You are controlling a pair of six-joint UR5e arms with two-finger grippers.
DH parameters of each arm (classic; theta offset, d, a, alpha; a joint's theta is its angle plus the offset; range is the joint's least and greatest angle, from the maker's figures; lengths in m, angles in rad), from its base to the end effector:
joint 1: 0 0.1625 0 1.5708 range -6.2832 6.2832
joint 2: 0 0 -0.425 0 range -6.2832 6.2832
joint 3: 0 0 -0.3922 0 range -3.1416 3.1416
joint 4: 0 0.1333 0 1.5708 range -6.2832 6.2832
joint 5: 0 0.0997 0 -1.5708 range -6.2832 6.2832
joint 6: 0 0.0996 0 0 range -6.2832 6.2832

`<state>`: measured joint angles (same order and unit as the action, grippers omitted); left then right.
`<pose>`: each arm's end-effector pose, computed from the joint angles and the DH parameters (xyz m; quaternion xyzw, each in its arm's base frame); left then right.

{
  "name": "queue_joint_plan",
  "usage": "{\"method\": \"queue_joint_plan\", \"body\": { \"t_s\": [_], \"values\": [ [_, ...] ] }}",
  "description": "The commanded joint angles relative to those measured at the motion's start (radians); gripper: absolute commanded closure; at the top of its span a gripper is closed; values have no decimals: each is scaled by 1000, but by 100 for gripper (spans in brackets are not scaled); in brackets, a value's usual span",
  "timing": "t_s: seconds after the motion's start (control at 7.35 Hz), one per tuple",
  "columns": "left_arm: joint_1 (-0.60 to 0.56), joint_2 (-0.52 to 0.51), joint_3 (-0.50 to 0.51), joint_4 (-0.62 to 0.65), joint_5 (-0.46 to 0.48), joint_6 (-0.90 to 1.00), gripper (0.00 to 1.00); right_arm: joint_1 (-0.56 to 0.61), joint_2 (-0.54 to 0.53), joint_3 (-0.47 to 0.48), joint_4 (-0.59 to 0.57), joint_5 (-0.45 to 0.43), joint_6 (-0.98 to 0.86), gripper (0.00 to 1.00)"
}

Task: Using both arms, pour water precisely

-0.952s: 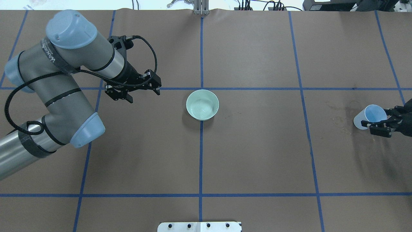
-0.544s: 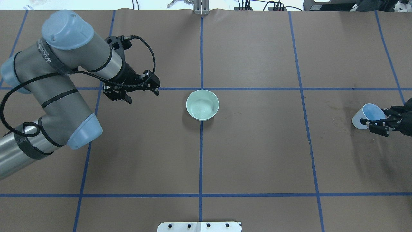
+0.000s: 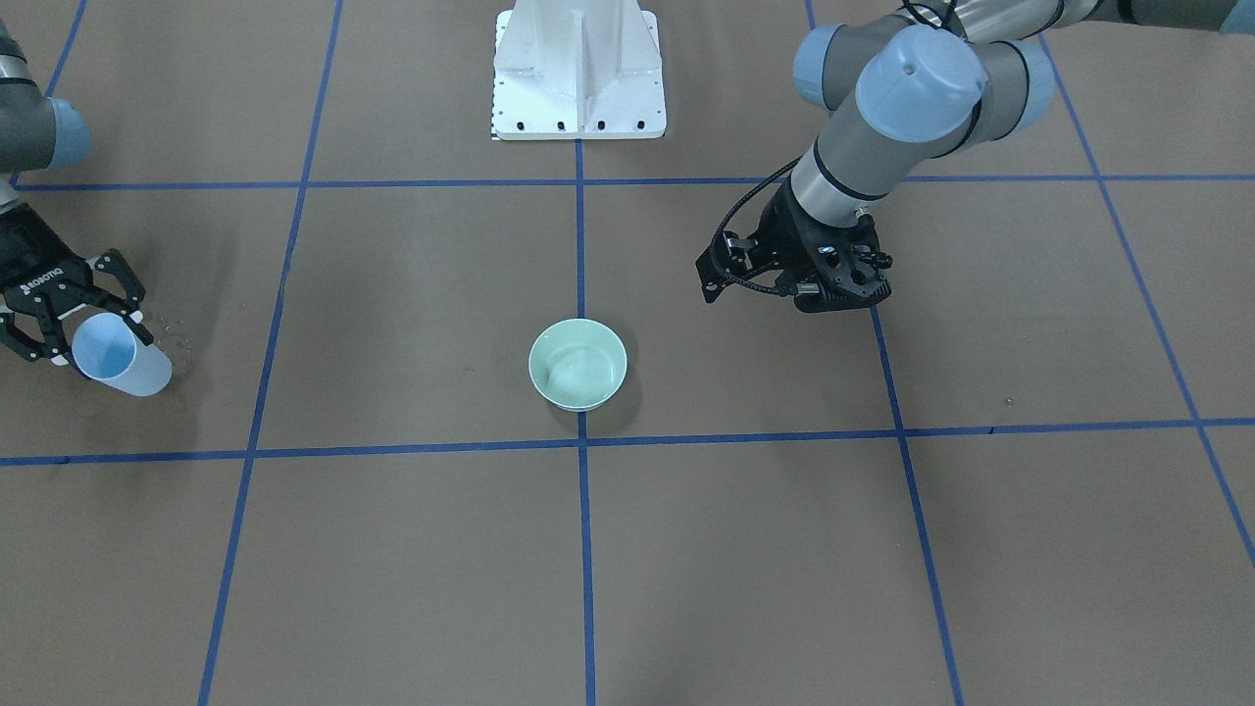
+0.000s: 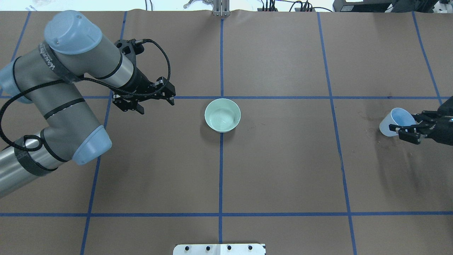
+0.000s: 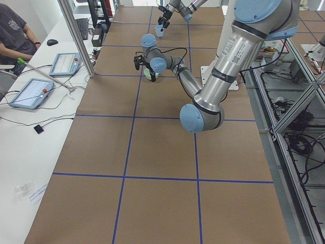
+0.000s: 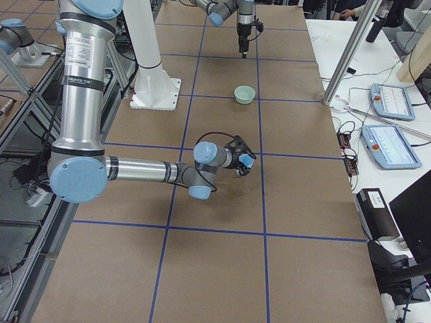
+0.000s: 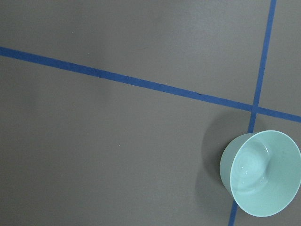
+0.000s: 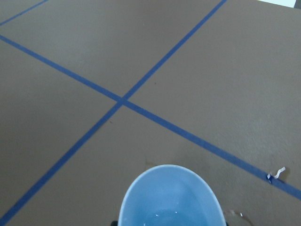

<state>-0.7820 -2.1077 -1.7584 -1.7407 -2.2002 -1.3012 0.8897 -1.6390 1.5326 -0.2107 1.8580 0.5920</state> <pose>0.3988 -0.5014 0.2404 -0.0350 0.4957 -0.0878 0.8633 -0.2224 -0.4413 0.5632 0.3980 -0.4383 -0.1196 0.7970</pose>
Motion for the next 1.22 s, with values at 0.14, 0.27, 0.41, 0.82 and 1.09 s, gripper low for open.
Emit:
{"method": "queue_joint_plan", "body": {
  "t_s": [0.14,0.27,0.41,0.82,1.09],
  "values": [
    [-117,64,2,7,-94,147,0,-44,256,159,-542,-20,-15,61],
    [-140,90,5,9,-95,201,0,-86,345,173,-688,-35,-46,61],
    [-166,121,10,9,-95,270,0,-159,451,188,-867,-112,-73,61],
    [-201,129,74,9,-96,353,0,-331,677,202,-1264,-313,-178,61],
    [-201,129,91,7,-96,365,0,-406,737,176,-1361,-438,-310,64]
  ]
}}
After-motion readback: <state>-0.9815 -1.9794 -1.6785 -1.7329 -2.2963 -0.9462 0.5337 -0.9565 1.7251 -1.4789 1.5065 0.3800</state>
